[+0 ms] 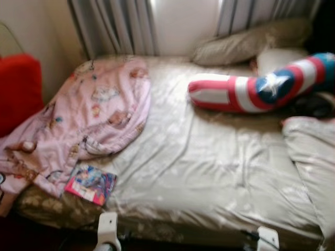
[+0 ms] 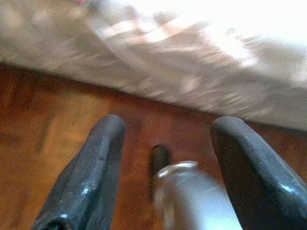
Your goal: Clean up the room
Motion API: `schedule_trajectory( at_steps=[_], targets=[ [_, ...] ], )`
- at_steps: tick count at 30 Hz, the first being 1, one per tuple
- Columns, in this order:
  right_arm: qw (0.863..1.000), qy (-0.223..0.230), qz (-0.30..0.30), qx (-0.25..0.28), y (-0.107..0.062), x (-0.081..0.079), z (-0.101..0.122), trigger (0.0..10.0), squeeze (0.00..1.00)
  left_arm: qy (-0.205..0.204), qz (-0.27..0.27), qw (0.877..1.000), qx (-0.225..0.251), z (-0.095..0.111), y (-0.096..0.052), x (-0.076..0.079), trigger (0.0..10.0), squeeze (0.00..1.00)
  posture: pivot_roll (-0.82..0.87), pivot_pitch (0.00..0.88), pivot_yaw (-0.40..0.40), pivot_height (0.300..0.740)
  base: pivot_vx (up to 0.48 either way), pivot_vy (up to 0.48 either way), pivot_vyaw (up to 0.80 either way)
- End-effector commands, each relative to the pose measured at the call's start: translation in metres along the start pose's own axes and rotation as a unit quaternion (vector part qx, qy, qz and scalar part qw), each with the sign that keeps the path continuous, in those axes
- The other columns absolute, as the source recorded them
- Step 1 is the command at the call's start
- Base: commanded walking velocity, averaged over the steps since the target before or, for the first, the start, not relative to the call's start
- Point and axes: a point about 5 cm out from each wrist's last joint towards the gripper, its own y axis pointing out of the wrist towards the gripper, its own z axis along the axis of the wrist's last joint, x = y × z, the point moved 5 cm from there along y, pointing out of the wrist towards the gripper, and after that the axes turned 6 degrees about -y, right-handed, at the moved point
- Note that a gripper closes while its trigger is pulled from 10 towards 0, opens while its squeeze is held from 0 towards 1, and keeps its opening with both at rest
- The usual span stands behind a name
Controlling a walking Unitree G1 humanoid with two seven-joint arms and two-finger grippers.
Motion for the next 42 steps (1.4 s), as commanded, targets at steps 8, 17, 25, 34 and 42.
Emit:
schedule_trajectory(
  at_steps=[8, 17, 25, 34, 42],
  targets=[
    [1.000, -0.004, -0.002, -0.009, 0.000, -0.006, -0.004, 10.0, 0.00, 0.002, -0.005, 1.000, -0.003, -0.001, 0.000, 0.003, 10.0, 0.00, 0.04, 0.045, 0.022, 0.740, 0.000, 0.480, 0.00],
    [1.000, -0.007, 0.003, -0.009, 0.001, -0.016, -0.005, 10.0, 0.00, 0.002, -0.005, 1.000, -0.007, -0.004, -0.001, 0.002, 10.0, 0.00, 0.03, 0.035, 0.021, 0.740, 0.000, 0.480, 0.00],
    [1.000, -0.001, -0.004, -0.017, -0.009, 0.009, -0.028, 10.0, 0.00, 0.003, -0.005, 1.000, -0.010, -0.007, -0.001, 0.002, 10.0, 0.00, 0.04, 0.032, 0.024, 0.740, 0.000, 0.480, 0.00],
    [0.999, 0.002, -0.018, -0.027, -0.021, 0.049, -0.040, 10.0, 0.00, 0.005, -0.006, 1.000, -0.010, -0.006, -0.001, 0.003, 10.0, 0.00, 0.04, 0.032, 0.026, 0.740, 0.000, 0.480, 0.00],
    [0.999, -0.002, -0.014, -0.034, -0.016, 0.033, -0.038, 10.0, 0.00, 0.004, -0.005, 1.000, -0.007, -0.005, 0.000, 0.003, 10.0, 0.00, 0.04, 0.037, 0.025, 0.740, 0.000, 0.480, 0.00]
  ],
)
